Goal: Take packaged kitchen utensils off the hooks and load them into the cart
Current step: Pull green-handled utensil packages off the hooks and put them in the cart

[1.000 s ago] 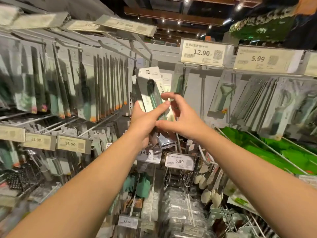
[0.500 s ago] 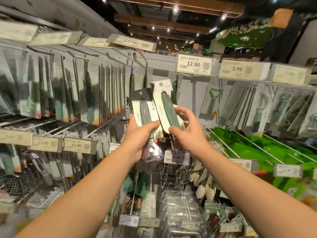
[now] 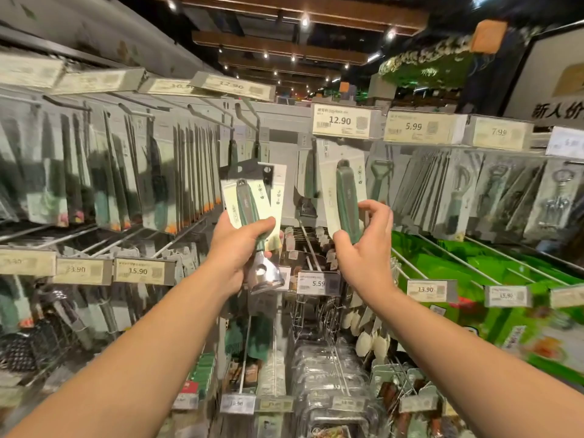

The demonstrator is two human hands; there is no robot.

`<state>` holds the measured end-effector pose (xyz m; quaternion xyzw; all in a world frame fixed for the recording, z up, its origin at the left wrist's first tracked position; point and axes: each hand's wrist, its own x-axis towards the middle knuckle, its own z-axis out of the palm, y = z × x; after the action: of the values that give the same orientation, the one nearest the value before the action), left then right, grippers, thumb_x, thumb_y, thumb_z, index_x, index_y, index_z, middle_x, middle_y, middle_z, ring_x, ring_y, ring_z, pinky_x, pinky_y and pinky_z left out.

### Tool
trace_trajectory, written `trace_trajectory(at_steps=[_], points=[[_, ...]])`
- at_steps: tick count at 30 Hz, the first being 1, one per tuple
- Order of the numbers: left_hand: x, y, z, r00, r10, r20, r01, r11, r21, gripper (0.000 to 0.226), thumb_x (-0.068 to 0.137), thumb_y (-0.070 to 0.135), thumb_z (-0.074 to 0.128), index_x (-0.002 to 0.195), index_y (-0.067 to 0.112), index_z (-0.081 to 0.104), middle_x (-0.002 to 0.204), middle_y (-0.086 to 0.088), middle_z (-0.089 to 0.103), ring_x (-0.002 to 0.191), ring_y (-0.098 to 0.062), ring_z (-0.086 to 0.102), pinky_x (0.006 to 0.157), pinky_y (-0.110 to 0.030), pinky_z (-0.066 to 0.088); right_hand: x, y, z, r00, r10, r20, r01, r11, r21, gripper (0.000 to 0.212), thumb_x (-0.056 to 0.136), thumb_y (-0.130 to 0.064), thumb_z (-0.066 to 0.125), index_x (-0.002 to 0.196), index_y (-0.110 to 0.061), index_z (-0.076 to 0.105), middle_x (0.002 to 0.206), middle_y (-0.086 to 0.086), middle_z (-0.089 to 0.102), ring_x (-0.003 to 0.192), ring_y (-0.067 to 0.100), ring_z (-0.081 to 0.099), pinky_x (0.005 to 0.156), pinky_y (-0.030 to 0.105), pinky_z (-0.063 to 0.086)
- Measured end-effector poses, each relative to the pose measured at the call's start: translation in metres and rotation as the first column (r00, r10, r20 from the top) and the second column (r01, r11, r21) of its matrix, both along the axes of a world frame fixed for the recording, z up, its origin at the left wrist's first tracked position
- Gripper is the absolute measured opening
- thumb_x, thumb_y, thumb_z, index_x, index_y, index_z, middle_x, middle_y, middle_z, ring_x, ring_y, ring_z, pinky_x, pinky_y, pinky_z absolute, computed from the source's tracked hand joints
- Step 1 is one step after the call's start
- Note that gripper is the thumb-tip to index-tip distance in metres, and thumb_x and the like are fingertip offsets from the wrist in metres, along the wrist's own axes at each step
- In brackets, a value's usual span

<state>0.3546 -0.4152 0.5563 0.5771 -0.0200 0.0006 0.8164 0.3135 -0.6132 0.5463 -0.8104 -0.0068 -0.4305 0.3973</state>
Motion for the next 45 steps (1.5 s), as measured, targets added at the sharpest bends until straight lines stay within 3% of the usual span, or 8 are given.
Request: trace_trajectory(at_steps=[8,15,19,26,31,36,40,45], points=[[0.006,-0.003,0.004,1.0,-0.005,0.018,0.005,1.0,0.004,0.048,0.089,0.007,0.08,0.128,0.021,0.056,0.113,-0.011,0.078,0.092,-0.032,0.08,0.046,-0.026,0.052,0.016,0.002,0.002,0.997,0.014,-0.075,-0.011,0.999,0.046,0.051,0.09,-0.015,0.066,0.137,-0.021,0.046,0.127,-0.005,0.043,0.108,-0.001,0.044,0.103,0.038,0.049],[0.02,-0.009,0.006,1.0,-0.021,0.005,0.021,1.0,0.019,0.052,0.087,0.013,0.083,0.131,0.019,0.055,0.12,-0.014,0.075,0.099,-0.04,0.078,0.047,-0.028,0.052,0.056,-0.002,0.017,0.94,0.188,-0.285,-0.105,0.953,0.283,0.046,0.095,-0.011,0.063,0.139,-0.021,0.052,0.118,0.004,0.066,0.083,0.028,0.071,0.079,0.056,0.061],[0.027,-0.014,0.014,0.999,-0.026,-0.021,0.027,0.998,0.051,0.05,0.085,0.024,0.084,0.128,0.019,0.059,0.118,-0.012,0.076,0.097,-0.04,0.077,0.057,-0.032,0.05,0.084,-0.011,0.034,0.878,0.352,-0.325,-0.156,0.851,0.502,0.045,0.097,0.005,0.053,0.128,-0.028,0.056,0.102,0.007,0.067,0.081,0.021,0.068,0.067,0.032,0.06],[0.029,-0.016,0.029,0.994,-0.098,-0.054,0.095,0.994,-0.06,0.023,0.1,0.02,0.048,0.114,0.011,0.063,0.088,-0.014,0.081,0.076,-0.032,0.073,0.039,-0.024,0.047,0.131,-0.017,0.047,0.823,0.436,-0.364,-0.201,0.823,0.532,0.046,0.101,0.005,0.046,0.142,-0.015,0.057,0.105,-0.003,0.062,0.095,0.019,0.062,0.102,0.044,0.054],[0.038,-0.016,0.026,0.994,-0.092,-0.052,0.093,0.996,0.013,0.029,0.102,0.021,0.046,0.123,0.009,0.063,0.101,-0.02,0.08,0.086,-0.037,0.07,0.057,-0.036,0.052,0.152,-0.017,0.059,0.763,0.463,-0.451,-0.202,0.833,0.514,0.031,0.107,-0.008,0.038,0.127,-0.013,0.06,0.136,0.021,0.054,0.131,0.04,0.047,0.114,0.052,0.041],[0.044,-0.016,0.022,0.992,-0.106,-0.065,0.108,0.994,0.026,0.029,0.107,0.019,0.046,0.13,0.006,0.059,0.112,-0.02,0.078,0.081,-0.033,0.076,0.062,-0.042,0.063,0.168,-0.02,0.061,0.751,0.486,-0.447,-0.232,0.828,0.511,0.038,0.106,-0.004,0.037,0.143,-0.005,0.046,0.135,0.017,0.05,0.117,0.033,0.051,0.113,0.054,0.043],[0.047,-0.017,0.024,0.991,-0.119,-0.059,0.119,0.993,-0.003,0.03,0.107,0.016,0.047,0.133,0.002,0.054,0.117,-0.025,0.075,0.088,-0.038,0.075,0.06,-0.043,0.062,0.165,-0.015,0.052,0.778,0.426,-0.462,-0.193,0.862,0.469,0.044,0.107,-0.009,0.042,0.151,-0.004,0.04,0.152,0.015,0.044,0.138,0.035,0.043,0.103,0.043,0.042],[0.046,-0.026,0.03,0.993,-0.099,-0.071,0.096,0.994,-0.048,0.03,0.106,0.013,0.052,0.135,0.005,0.049,0.126,-0.025,0.07,0.09,-0.037,0.075,0.062,-0.046,0.064,0.151,-0.001,0.039,0.861,0.383,-0.333,-0.189,0.851,0.49,0.027,0.101,-0.013,0.057,0.128,-0.012,0.061,0.121,0.009,0.065,0.084,0.011,0.061,0.063,0.02,0.048]])
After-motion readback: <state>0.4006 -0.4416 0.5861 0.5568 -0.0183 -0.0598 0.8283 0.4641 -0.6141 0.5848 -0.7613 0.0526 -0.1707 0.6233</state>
